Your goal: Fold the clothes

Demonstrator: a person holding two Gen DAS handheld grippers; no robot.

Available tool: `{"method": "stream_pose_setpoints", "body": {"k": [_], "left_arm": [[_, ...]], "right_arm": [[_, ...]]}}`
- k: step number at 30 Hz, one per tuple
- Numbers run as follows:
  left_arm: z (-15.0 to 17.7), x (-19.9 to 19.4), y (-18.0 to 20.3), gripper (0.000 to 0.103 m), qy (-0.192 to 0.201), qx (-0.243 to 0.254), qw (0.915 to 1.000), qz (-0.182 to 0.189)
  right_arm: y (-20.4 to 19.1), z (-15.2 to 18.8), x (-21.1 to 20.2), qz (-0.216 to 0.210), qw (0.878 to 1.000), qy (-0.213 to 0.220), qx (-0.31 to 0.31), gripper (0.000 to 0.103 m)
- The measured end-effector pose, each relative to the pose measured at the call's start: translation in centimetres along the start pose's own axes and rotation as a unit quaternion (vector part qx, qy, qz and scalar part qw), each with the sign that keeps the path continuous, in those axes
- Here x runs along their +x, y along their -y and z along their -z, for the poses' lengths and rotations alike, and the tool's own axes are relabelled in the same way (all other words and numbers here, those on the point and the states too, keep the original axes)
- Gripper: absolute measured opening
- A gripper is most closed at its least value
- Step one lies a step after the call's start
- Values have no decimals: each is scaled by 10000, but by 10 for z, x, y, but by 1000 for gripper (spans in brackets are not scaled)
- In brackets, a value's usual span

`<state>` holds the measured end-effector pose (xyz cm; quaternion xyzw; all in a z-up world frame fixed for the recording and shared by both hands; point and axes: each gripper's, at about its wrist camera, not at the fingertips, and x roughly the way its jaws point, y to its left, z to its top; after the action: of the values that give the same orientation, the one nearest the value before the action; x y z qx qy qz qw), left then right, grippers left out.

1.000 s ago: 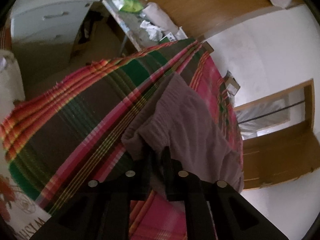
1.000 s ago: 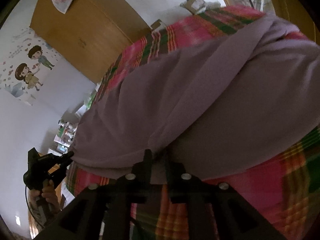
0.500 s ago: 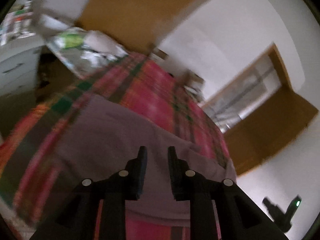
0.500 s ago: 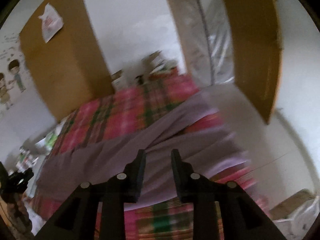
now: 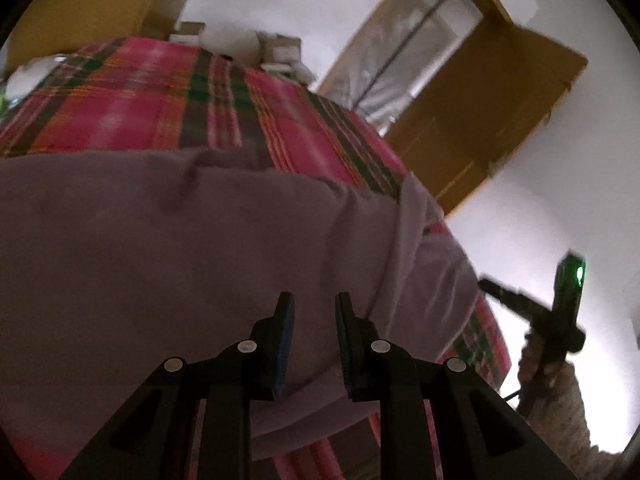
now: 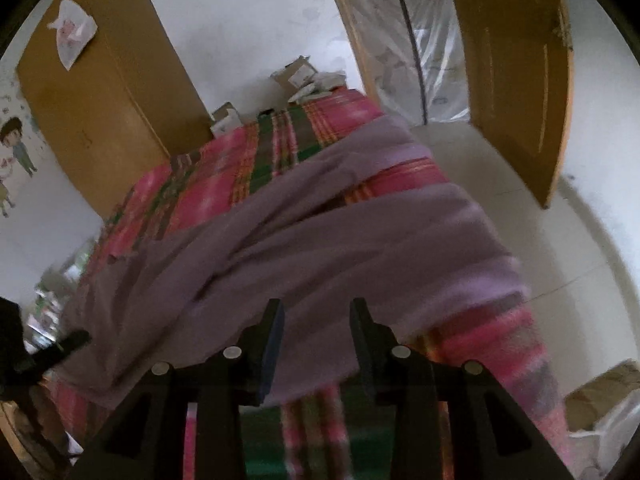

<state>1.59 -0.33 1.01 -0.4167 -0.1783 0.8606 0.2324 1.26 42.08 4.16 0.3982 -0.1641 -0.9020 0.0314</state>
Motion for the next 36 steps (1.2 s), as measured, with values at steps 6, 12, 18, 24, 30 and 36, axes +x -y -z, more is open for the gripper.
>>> {"method": "stream_pose_setpoints", "body": {"k": [6, 12, 18, 24, 30, 36], "left_arm": [[7, 24, 20, 24, -355, 340, 9988, -45], [8, 38, 32, 24, -526, 676, 9963, -119], [9, 46, 38, 24, -592, 821, 9948, -117], [9, 45, 38, 24, -600, 920, 9939, -84], [11, 44, 42, 24, -595, 1047, 9925, -186], [15, 41, 47, 24, -538, 1138, 9916, -298]], "right_arm": [[-20, -33, 35, -327, 9994, -130, 48, 38], [-47, -62, 66, -385, 9988, -256, -134, 47], [-70, -84, 96, -51, 9976, -553, -420, 58], [-85, -94, 123, 648, 9918, -865, -675, 58], [-81, -91, 120, 1020, 9894, -889, -521, 23], [-66, -85, 93, 1035, 9918, -669, -332, 3]]}}
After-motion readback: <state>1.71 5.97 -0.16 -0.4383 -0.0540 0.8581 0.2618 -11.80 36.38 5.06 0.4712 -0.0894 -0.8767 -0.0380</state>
